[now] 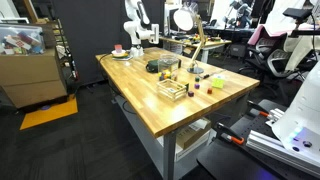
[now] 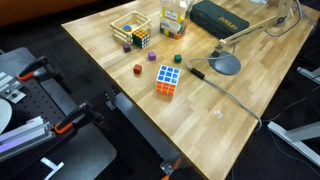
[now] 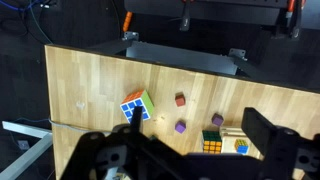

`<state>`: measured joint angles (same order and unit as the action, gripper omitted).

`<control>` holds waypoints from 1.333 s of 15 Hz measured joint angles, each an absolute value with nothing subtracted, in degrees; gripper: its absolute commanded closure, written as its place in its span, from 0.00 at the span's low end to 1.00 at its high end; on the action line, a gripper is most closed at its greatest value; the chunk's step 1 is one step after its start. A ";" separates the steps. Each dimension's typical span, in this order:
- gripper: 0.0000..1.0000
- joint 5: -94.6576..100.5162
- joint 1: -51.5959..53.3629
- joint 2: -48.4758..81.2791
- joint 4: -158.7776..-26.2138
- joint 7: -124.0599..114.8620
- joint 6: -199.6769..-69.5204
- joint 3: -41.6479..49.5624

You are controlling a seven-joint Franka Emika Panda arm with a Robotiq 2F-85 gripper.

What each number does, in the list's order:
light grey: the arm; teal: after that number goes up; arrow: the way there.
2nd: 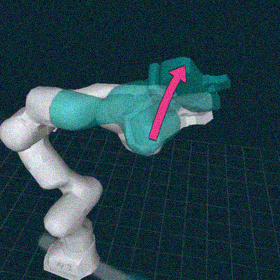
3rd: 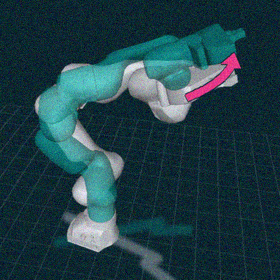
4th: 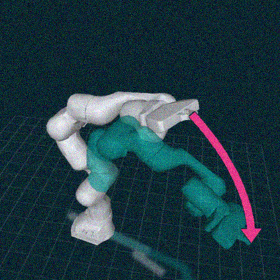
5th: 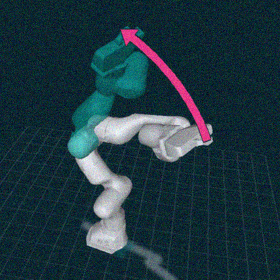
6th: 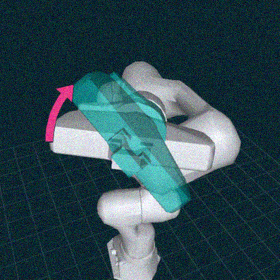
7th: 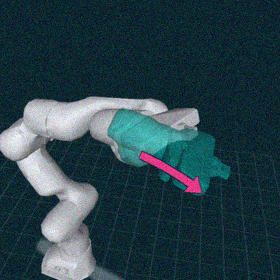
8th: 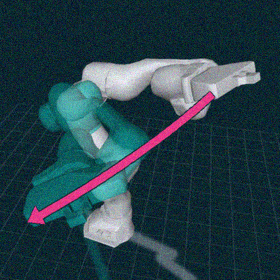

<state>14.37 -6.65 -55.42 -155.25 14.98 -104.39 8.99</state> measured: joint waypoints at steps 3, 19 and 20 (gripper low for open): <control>0.00 14.37 -6.65 -55.42 -155.26 14.98 -104.39 8.99; 0.00 11.83 0.25 -30.91 -152.46 14.36 -124.71 8.88; 0.00 11.83 0.25 -31.06 -152.46 14.36 -124.69 8.88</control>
<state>11.83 0.25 -31.06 -152.46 14.36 -124.69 8.88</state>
